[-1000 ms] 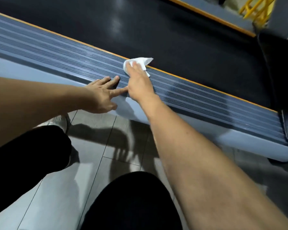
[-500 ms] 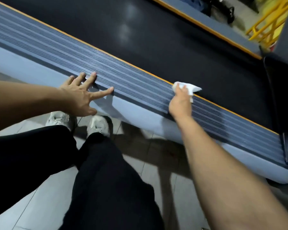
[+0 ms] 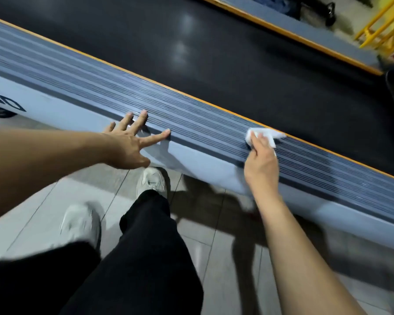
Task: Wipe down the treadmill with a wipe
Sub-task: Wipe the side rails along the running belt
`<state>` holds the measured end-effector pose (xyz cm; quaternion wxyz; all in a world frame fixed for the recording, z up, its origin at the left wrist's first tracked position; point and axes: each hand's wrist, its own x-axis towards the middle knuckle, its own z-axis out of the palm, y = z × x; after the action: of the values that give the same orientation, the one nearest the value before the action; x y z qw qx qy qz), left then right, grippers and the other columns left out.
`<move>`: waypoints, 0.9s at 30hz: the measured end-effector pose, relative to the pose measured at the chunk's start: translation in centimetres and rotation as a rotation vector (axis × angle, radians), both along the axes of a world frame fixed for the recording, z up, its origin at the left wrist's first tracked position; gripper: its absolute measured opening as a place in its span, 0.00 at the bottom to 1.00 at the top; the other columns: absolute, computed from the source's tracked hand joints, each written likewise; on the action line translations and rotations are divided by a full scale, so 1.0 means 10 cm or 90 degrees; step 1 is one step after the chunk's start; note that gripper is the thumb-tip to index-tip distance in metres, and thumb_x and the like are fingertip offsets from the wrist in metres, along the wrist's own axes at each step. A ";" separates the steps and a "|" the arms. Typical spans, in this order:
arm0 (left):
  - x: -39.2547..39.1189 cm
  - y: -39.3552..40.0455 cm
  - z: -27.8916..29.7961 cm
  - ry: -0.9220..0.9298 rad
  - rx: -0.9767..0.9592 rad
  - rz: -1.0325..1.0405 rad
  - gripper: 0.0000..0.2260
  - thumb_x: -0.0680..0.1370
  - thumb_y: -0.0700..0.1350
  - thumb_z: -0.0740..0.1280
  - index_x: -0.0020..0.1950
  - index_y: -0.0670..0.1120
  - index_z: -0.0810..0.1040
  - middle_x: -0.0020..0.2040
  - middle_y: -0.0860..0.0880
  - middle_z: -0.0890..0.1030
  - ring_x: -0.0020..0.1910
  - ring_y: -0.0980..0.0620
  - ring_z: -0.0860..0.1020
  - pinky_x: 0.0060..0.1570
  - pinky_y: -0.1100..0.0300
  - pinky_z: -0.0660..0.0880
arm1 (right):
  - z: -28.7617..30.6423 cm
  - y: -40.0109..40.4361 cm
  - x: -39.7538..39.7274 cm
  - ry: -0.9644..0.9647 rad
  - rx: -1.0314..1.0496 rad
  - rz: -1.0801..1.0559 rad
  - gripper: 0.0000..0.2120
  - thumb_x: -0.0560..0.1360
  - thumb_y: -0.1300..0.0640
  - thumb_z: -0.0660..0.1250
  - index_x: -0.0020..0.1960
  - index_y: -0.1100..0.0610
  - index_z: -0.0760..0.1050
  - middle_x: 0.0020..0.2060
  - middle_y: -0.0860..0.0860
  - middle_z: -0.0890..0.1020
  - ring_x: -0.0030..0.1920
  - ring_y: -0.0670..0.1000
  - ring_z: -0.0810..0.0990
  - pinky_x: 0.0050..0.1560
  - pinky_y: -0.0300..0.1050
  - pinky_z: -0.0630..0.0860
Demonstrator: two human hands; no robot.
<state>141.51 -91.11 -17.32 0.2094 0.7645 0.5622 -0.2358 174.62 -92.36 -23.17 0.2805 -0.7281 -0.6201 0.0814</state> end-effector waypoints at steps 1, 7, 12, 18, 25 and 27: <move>0.00 0.01 -0.01 0.004 0.005 -0.004 0.38 0.83 0.60 0.59 0.71 0.75 0.27 0.77 0.46 0.22 0.78 0.38 0.29 0.79 0.36 0.41 | -0.02 -0.04 0.00 0.006 -0.002 -0.050 0.25 0.71 0.68 0.54 0.63 0.55 0.78 0.66 0.54 0.78 0.70 0.59 0.71 0.68 0.52 0.69; 0.00 -0.01 -0.02 -0.014 0.005 0.004 0.36 0.83 0.60 0.57 0.73 0.75 0.29 0.78 0.46 0.24 0.79 0.38 0.29 0.79 0.36 0.41 | 0.03 0.20 -1.28 -0.007 0.022 0.097 0.29 0.70 0.70 0.55 0.66 0.55 0.79 0.65 0.57 0.78 0.68 0.60 0.73 0.70 0.55 0.67; -0.03 0.01 0.00 -0.027 0.007 0.007 0.35 0.83 0.59 0.58 0.73 0.75 0.30 0.79 0.47 0.25 0.79 0.39 0.30 0.79 0.36 0.42 | 0.05 0.07 -1.37 -0.038 -0.037 0.218 0.28 0.79 0.68 0.59 0.78 0.53 0.67 0.78 0.51 0.66 0.80 0.52 0.59 0.80 0.53 0.55; -0.05 -0.02 -0.09 -0.058 0.025 0.005 0.36 0.82 0.60 0.57 0.73 0.74 0.29 0.79 0.47 0.25 0.79 0.38 0.29 0.79 0.35 0.42 | -0.13 -0.38 -0.44 -0.049 0.053 0.038 0.27 0.73 0.70 0.59 0.70 0.59 0.75 0.70 0.55 0.76 0.74 0.57 0.69 0.73 0.59 0.66; -0.06 -0.01 -0.01 -0.089 0.020 0.018 0.36 0.82 0.59 0.58 0.78 0.72 0.34 0.81 0.47 0.29 0.80 0.38 0.32 0.78 0.37 0.45 | -0.07 -0.19 -1.45 -0.031 0.042 0.194 0.30 0.72 0.74 0.64 0.72 0.58 0.74 0.72 0.55 0.74 0.76 0.56 0.67 0.76 0.57 0.61; -0.13 0.02 0.02 -0.142 0.044 0.046 0.37 0.81 0.57 0.60 0.81 0.66 0.37 0.83 0.50 0.35 0.82 0.42 0.37 0.78 0.40 0.49 | -0.02 -0.13 -1.72 0.006 0.018 0.197 0.32 0.73 0.72 0.66 0.75 0.55 0.71 0.75 0.53 0.71 0.78 0.54 0.63 0.79 0.53 0.56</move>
<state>140.21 -90.94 -17.13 0.2525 0.7719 0.5704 -0.1226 157.40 -93.64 -23.40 0.2777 -0.6195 -0.7247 0.1179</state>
